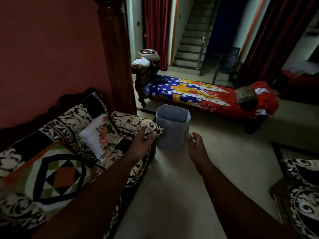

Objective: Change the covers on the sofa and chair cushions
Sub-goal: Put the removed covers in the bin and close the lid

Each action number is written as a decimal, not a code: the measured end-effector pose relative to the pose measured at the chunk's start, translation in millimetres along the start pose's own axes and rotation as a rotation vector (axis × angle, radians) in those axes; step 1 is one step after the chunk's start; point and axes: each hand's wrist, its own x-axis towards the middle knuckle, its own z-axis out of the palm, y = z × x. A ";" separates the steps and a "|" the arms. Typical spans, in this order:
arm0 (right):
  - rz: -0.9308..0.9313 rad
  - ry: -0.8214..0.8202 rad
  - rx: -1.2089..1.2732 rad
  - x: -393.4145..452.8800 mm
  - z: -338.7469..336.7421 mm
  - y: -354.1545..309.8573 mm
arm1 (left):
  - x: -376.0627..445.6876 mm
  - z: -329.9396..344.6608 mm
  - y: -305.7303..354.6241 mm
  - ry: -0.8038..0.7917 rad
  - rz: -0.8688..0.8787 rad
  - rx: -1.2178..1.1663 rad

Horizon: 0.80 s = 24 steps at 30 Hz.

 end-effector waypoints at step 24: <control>0.166 -0.035 -0.049 351.5 -25.8 42.2 | 348.7 136.4 -46.0 -0.171 -0.174 0.046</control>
